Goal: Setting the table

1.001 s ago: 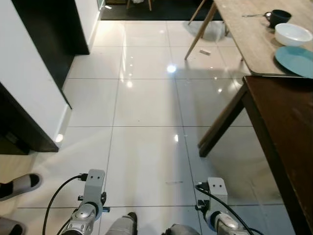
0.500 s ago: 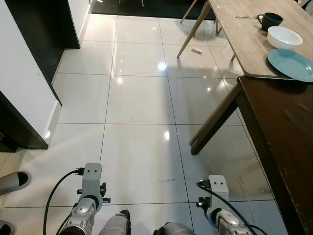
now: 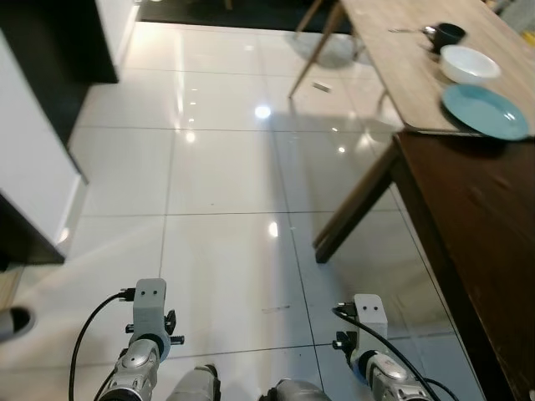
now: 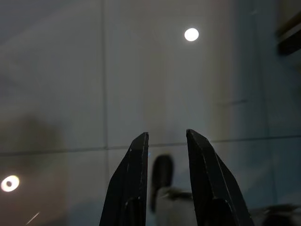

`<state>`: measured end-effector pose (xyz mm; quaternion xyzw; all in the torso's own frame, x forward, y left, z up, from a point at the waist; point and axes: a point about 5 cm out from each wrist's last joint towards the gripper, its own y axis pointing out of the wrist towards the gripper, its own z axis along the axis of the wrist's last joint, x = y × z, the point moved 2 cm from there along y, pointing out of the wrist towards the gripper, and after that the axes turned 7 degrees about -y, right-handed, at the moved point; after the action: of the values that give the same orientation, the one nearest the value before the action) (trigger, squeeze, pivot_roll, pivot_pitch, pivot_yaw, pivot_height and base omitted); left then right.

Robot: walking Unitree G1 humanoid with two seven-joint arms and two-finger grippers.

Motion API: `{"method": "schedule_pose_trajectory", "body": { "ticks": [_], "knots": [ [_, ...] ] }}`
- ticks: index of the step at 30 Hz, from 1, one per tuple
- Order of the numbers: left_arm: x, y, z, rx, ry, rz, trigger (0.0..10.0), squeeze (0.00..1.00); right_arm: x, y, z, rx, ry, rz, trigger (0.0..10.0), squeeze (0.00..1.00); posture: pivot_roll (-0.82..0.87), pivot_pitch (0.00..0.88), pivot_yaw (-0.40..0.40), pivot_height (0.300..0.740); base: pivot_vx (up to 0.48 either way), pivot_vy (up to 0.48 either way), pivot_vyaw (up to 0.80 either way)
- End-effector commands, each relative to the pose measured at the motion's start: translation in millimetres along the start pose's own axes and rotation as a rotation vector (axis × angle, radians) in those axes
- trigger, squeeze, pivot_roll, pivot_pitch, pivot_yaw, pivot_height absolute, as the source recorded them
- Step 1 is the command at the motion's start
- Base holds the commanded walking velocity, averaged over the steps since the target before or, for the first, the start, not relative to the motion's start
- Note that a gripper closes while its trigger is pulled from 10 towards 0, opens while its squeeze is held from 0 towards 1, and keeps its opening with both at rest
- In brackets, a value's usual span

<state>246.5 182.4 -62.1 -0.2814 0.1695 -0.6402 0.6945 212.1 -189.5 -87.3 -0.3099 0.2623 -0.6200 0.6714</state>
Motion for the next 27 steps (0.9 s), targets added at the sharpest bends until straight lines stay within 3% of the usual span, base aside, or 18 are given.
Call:
{"method": "schedule_pose_trajectory", "body": {
  "ticks": [1,27],
  "knots": [
    [-1.7,-1.9,-5.2,-0.011,-0.006,0.005,10.0,0.00,-0.7,1.2,4.2,0.007,0.003,0.002,10.0,0.00,0.06,0.075,-0.053,0.740,0.371,0.000,0.00],
    [-7.3,-3.3,-5.5,-0.009,0.005,0.012,10.0,0.00,-5.7,1.8,3.3,-0.002,-0.020,0.024,10.0,0.00,0.07,0.078,-0.054,0.740,0.372,0.000,0.00]
  ]
}}
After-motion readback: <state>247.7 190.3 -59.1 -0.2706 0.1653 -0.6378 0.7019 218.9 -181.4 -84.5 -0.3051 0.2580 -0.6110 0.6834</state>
